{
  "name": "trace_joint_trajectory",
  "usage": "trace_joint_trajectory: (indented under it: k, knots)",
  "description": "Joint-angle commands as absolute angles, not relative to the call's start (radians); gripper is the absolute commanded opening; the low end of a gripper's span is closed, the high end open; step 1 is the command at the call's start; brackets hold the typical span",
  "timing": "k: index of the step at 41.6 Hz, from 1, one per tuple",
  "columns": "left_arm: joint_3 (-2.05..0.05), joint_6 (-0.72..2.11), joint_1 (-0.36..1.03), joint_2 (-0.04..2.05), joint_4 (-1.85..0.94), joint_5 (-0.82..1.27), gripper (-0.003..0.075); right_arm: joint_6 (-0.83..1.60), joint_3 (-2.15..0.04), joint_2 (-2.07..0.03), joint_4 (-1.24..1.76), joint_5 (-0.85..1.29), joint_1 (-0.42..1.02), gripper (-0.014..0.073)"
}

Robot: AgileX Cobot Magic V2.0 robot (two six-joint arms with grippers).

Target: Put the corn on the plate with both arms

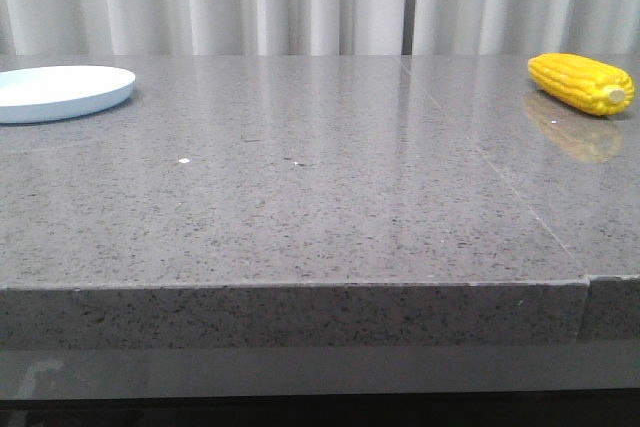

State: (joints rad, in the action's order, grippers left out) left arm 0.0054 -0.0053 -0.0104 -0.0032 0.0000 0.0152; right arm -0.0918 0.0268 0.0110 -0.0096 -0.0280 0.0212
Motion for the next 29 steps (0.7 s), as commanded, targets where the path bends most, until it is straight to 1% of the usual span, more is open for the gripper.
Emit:
trace_joint_trajectory:
  k: [1,23,26,29]
  knots:
    - [0.007,-0.016,-0.005,-0.024,-0.013,-0.063,-0.0020,-0.084,0.010,0.023,-0.012,-0.104,0.014,-0.0068]
    - [0.007,-0.016,-0.005,-0.024,-0.013,-0.063,-0.0020,-0.083,0.010,0.023,-0.012,-0.122,0.014,-0.0068]
    - [0.005,-0.016,-0.005,-0.024,-0.013,-0.099,-0.0020,-0.083,0.007,0.023,-0.012,-0.142,0.014,-0.0068]
    - [-0.019,-0.016,-0.002,-0.024,-0.013,-0.137,-0.0020,-0.083,-0.027,0.023,-0.011,-0.114,0.014,-0.0068]
